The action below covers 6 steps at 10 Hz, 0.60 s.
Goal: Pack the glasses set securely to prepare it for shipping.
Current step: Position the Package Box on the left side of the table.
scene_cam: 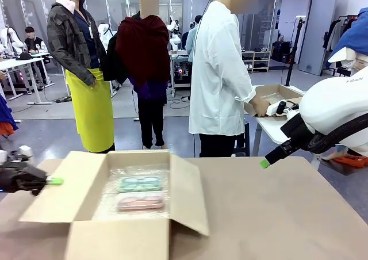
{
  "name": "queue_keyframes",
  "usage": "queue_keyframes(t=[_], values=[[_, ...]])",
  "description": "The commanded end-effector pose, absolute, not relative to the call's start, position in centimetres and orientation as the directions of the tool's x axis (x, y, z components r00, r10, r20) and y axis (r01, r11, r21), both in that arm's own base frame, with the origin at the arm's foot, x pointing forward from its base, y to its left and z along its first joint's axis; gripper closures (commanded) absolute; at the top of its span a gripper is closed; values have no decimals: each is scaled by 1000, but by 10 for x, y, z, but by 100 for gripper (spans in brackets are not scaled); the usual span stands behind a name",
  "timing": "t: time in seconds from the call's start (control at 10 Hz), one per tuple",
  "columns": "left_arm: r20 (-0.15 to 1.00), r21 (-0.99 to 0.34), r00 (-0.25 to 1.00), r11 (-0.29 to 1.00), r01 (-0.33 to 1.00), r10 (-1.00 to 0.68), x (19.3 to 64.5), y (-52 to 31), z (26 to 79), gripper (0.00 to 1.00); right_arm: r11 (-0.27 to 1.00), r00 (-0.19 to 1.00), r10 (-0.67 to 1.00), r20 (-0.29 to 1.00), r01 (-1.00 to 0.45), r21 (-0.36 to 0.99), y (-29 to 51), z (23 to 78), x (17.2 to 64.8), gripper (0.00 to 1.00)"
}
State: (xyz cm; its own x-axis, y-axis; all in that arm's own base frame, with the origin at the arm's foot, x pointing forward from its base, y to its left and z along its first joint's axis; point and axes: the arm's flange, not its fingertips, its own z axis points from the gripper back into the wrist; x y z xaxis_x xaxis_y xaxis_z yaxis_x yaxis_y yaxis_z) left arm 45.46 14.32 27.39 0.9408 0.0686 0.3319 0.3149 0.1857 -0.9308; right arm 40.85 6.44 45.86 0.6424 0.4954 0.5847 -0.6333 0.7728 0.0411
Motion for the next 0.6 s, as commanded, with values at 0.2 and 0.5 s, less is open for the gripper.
queue_keyframes(t=[0.2,0.5], values=[[371,-921,920,179,347,128,439,270,283,97,776,640,492,590,-630,36,66,457,406,0],[345,-924,934,205,322,90,441,350,284,97,776,640,492,590,-630,36,66,457,406,0]])
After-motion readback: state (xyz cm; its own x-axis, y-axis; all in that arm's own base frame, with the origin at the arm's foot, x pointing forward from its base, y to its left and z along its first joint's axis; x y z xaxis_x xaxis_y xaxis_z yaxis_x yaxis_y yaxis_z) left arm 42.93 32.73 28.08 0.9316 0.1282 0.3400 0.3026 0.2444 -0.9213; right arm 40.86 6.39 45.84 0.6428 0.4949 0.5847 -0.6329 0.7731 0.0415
